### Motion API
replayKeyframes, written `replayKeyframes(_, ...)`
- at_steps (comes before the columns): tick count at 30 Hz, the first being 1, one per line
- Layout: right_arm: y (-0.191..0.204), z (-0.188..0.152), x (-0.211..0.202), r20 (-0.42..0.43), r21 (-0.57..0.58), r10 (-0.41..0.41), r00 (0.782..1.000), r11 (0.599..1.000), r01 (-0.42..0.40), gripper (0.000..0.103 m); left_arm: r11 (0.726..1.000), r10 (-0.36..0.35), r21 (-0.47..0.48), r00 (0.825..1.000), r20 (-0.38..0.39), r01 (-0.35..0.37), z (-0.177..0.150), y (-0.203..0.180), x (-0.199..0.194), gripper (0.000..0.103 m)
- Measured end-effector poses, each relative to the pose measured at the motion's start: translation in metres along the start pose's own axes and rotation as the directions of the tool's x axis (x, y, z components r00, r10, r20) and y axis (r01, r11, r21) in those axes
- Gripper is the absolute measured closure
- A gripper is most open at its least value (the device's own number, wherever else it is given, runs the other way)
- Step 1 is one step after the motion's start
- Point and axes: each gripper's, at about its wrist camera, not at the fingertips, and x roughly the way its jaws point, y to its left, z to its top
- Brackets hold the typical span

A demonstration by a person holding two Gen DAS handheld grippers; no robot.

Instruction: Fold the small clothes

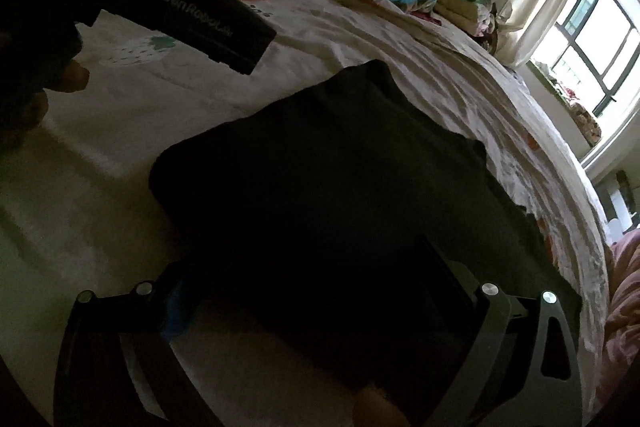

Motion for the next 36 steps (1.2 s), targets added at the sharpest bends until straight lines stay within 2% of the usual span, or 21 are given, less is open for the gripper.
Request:
replayKeyframes(1, 0.0, 0.001, 0.002, 0.005, 0.001, -0.009, 1.0, 1.0, 0.009, 0.008, 1.0, 0.001, 0.001, 1.0, -0.003, -0.001, 0.002, -0.001, 0.002, 0.01)
replayKeyframes(3, -0.004, 0.003, 0.005, 0.018, 0.013, -0.022, 1.0, 1.0, 0.021, 0.019, 1.0, -0.007, -0.002, 1.0, -0.011, 0.007, 0.006, -0.004, 0.005, 0.01)
replayKeyframes(6, -0.009, 0.003, -0.001, 0.049, 0.024, -0.011, 0.999, 1.0, 0.01, 0.041, 0.999, -0.035, -0.014, 0.999, -0.022, 0.035, 0.015, -0.011, 0.008, 0.01)
replayKeyframes(8, -0.01, 0.001, -0.012, 0.087, 0.016, -0.023, 0.996, 1.0, 0.021, 0.069, 0.998, -0.067, -0.019, 0.998, -0.022, 0.066, 0.022, -0.018, 0.007, 0.01)
replayKeyframes(11, -0.012, -0.003, -0.029, 0.143, 0.004, -0.048, 0.989, 0.999, 0.047, 0.083, 0.989, -0.146, -0.042, 0.989, -0.032, 0.145, 0.033, -0.03, 0.007, 0.01)
replayKeyframes(13, -0.02, -0.006, -0.037, 0.168, 0.018, -0.051, 0.984, 0.999, 0.049, 0.084, 0.981, -0.188, -0.055, 0.981, -0.049, 0.186, 0.039, -0.039, 0.01, 0.01)
replayKeyframes(16, -0.035, -0.011, -0.048, 0.203, 0.061, -0.055, 0.978, 0.997, 0.043, 0.086, 0.978, -0.207, -0.049, 0.975, -0.084, 0.204, 0.045, -0.057, 0.017, 0.01)
replayKeyframes(20, -0.051, -0.016, -0.06, 0.235, 0.093, -0.062, 0.97, 0.995, 0.041, 0.087, 0.959, -0.283, -0.075, 0.951, -0.126, 0.275, 0.047, -0.079, 0.024, 0.01)
replayKeyframes(22, -0.059, -0.019, -0.066, 0.246, 0.114, -0.062, 0.967, 0.993, 0.034, 0.087, 0.953, -0.302, -0.071, 0.945, -0.124, 0.295, 0.046, -0.089, 0.022, 0.013)
replayKeyframes(24, -0.067, -0.021, -0.07, 0.254, 0.139, -0.054, 0.966, 0.99, 0.018, 0.087, 0.943, -0.333, -0.072, 0.935, -0.122, 0.326, 0.046, -0.099, 0.018, 0.037)
replayKeyframes(25, -0.073, -0.023, -0.073, 0.257, 0.16, -0.049, 0.965, 0.987, 0.008, 0.087, 0.937, -0.349, -0.08, 0.929, -0.12, 0.341, 0.046, -0.103, 0.015, 0.043)
replayKeyframes(27, -0.08, -0.029, -0.079, 0.264, 0.187, -0.05, 0.963, 0.982, 0.0, 0.088, 0.927, -0.373, -0.078, 0.921, -0.114, 0.366, 0.046, -0.113, 0.008, 0.07)
replayKeyframes(30, -0.089, -0.037, -0.087, 0.274, 0.217, -0.06, 0.96, 0.976, -0.001, 0.088, 0.927, -0.376, -0.034, 0.922, -0.09, 0.374, 0.048, -0.132, -0.009, 0.081)
replayKeyframes(36, -0.111, -0.058, -0.11, 0.317, 0.29, -0.092, 0.944, 0.957, -0.004, 0.089, 0.924, -0.376, 0.06, 0.926, -0.04, 0.378, 0.054, -0.171, -0.047, 0.082)
